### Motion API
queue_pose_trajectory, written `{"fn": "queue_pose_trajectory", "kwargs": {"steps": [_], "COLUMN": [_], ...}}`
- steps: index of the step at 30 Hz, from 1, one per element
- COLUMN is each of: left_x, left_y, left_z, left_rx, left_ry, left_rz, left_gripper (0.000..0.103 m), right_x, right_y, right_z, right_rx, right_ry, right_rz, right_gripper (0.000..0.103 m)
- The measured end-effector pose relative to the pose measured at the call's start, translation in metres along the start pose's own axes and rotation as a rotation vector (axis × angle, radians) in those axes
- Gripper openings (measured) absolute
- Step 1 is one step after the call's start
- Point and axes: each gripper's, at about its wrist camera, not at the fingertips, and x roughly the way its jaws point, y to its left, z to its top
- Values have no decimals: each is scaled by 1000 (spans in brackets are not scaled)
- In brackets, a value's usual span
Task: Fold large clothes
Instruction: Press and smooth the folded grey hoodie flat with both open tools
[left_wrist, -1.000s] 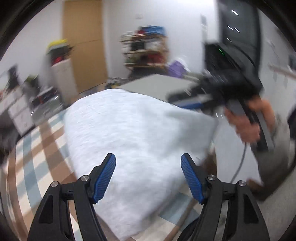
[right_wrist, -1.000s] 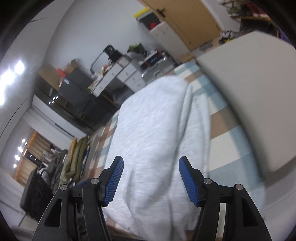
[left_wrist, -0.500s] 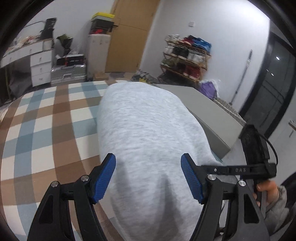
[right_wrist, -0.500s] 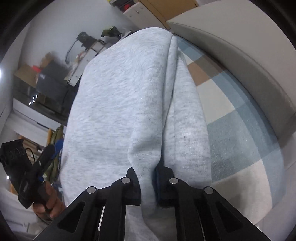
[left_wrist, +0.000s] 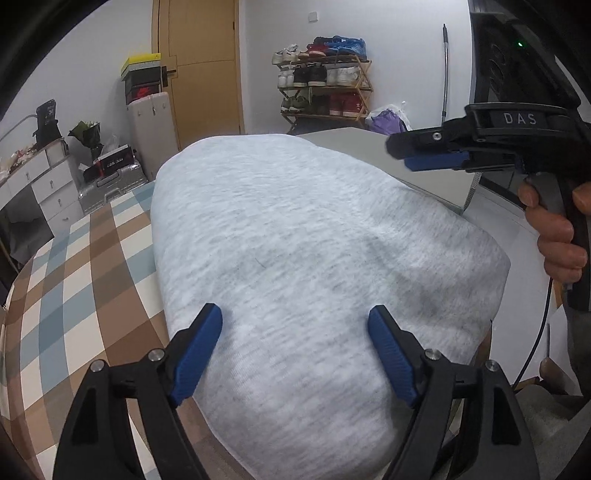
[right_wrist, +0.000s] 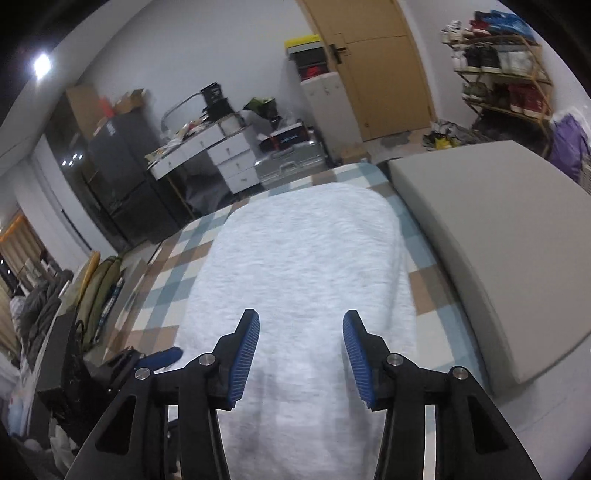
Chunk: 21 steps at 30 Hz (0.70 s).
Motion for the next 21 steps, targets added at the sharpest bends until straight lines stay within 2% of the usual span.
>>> {"fn": "queue_pose_trajectory", "kwargs": {"steps": [2,5,8,11,13,15,16,17,18,19,21], "left_x": [-2,-6,-20,-42,-49,-38,-26,-10,7,25,40], "left_y": [0,2,12,37,49,52,52,50,51,51,50], "left_z": [0,1,5,18,36,53,59,63,65,64,61], "left_rx": [-10,-24,-96,-249,-289,-282,-277,-278,-286,-296,-289], "left_ry": [-7,-9,-24,-107,-161,-160,-139,-93,-31,28,41], "left_rz": [-9,-15,-61,-121,-102,-65,-62,-52,-33,-14,14], "left_gripper": [76,78,78,78,78,78,72,49,33,11,8], "right_x": [28,79,82,77,78,74,70,65,61,55,47], "right_y": [12,9,-3,-9,-5,-5,-3,1,7,15,24], "right_z": [-2,-14,-16,-18,-20,-21,-21,-21,-20,-18,-13], "right_rx": [-27,-23,-1,-7,-14,-10,-9,-14,-30,-60,-94], "right_ry": [56,200,184,189,177,166,160,152,148,132,90], "right_rz": [38,8,-24,-27,-35,-43,-53,-66,-77,-82,-75], "right_gripper": [49,49,48,48,49,50,50,50,50,51,51]}}
